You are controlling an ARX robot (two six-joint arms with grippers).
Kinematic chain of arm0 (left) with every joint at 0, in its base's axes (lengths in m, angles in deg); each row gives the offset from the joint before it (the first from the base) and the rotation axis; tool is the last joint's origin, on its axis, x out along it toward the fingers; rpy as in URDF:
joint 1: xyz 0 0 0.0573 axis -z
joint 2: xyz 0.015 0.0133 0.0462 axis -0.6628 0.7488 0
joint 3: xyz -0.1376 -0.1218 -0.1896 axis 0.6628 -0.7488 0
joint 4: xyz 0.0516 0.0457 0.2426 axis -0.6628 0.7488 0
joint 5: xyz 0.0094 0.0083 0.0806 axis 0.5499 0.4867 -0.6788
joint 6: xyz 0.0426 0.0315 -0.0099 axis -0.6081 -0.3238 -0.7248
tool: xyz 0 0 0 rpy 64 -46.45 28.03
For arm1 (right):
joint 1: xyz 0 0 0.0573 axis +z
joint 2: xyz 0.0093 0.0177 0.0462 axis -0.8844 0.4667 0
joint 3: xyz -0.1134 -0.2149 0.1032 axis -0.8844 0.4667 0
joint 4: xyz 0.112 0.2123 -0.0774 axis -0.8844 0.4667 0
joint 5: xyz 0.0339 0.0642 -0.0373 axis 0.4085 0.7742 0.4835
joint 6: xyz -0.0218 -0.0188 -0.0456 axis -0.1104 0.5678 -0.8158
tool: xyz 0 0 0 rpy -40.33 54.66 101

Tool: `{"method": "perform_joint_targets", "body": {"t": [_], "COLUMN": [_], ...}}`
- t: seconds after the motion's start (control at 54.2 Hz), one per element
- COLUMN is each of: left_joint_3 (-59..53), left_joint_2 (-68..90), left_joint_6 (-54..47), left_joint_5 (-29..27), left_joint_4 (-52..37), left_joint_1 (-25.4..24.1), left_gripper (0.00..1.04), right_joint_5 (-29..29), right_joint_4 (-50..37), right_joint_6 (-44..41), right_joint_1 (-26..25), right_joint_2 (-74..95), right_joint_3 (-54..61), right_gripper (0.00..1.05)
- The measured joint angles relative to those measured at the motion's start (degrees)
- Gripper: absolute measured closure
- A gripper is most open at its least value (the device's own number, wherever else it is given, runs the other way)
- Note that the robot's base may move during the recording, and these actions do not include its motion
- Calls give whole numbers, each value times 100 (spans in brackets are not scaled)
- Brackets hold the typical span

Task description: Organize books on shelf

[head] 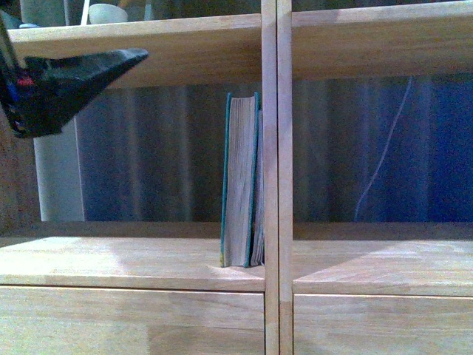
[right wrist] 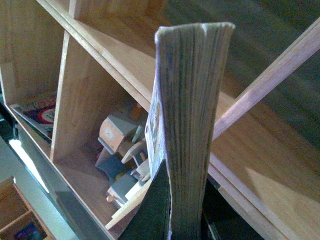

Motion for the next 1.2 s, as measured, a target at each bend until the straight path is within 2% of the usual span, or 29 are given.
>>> {"method": "perform_joint_targets", "body": {"t": [0.222,0.591,0.868,1.2], "left_joint_3": [-2,17,42,188], "left_joint_2": [398,542,542,542], "left_joint_6": [323,153,-83,-531], "left_joint_5": [-284,-391,-310,-197], "left_joint_4": [-695,-479,-323,-48], "left_joint_1": [450,1034,1097,1008], "left_gripper": [7,7,7,7], "right_joint_5": [-79,-181,-184,-201], "right_joint_4": [-114,-308,-315,-247], "right_joint_6": [111,114,87,50], "right_joint_1": [376,999,1357,1484], "right_joint_2": [175,505,566,350], "right_joint_3": [103,138,186,369], "right_gripper": [97,97,97,97]}}
